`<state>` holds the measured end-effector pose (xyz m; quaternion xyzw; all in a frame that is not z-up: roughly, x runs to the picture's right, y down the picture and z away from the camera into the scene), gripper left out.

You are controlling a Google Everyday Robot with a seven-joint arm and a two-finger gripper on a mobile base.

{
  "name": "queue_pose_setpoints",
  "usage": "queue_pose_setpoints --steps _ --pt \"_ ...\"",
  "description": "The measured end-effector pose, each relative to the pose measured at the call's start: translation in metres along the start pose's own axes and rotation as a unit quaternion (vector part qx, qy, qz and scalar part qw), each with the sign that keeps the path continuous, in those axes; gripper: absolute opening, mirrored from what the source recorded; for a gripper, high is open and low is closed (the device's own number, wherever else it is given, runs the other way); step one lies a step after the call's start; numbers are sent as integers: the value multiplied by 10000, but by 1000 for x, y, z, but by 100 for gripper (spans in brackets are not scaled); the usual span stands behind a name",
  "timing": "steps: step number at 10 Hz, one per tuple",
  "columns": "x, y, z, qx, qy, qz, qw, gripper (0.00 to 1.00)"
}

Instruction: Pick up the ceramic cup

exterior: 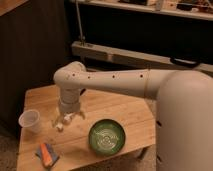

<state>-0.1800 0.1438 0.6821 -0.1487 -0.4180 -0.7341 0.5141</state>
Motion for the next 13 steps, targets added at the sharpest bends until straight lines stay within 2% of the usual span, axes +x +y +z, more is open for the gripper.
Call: queue_pose_setpoints --steps 4,5,7,8,9,10,11,13 --pt "1 0 -1 3 8 9 10000 80" --pt "4 2 -3 -54 72 58 9999 80" --pt "26 5 -11 -311 307 168 9989 80" --pt "44 3 -18 -559 467 210 9971 80" --pt "58 -3 -21 -680 591 219 9957 80" --pt "71 -13 -24 -724 706 191 9947 80" --pt "84 -19 -29 -643 884 166 9939 80" --pt "92 -32 -31 -427 1069 -3 9934 80"
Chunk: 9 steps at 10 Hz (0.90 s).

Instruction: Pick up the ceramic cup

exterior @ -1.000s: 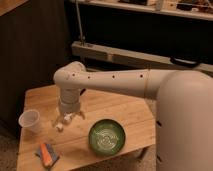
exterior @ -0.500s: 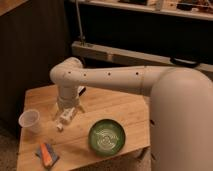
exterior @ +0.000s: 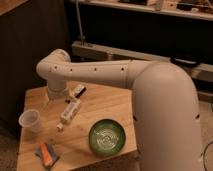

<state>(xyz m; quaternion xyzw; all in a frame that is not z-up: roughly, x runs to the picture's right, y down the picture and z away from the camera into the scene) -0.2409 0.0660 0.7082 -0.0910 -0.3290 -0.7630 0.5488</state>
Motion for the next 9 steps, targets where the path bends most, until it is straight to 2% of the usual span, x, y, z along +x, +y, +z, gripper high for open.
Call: queue_pose_setpoints --steps 2,5,9 --pt "9 -29 8 193 111 -258 9994 80" --pt "20 -59 31 264 99 -440 9986 80" --pt "24 -61 83 357 -113 -332 9987 80"
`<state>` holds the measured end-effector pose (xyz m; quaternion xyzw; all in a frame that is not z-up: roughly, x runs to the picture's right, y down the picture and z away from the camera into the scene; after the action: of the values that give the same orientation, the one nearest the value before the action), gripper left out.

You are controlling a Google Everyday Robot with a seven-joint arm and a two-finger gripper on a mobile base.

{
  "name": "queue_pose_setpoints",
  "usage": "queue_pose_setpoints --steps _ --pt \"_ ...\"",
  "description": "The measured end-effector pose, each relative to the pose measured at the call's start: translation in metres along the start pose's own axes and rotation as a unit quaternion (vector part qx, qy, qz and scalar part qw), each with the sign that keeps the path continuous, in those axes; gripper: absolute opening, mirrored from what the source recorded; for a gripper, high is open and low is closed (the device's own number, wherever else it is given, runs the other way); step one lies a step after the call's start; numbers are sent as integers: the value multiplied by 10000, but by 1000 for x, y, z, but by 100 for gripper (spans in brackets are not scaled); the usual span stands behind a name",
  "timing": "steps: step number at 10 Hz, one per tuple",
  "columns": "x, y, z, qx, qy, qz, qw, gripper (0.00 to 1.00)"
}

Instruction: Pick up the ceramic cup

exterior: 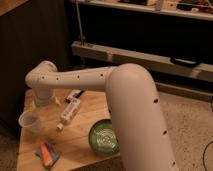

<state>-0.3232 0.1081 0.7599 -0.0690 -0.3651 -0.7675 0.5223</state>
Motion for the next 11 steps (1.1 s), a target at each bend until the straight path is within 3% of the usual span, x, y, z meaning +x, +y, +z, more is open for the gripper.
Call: queue_pose_setpoints --steps 4,8,11 --pt "5 -12 32 0 -258 -132 9996 76" --pt "6 -27 61 -72 -551 -359 9978 34" --pt "4 -24 77 -65 -739 -372 9965 26"
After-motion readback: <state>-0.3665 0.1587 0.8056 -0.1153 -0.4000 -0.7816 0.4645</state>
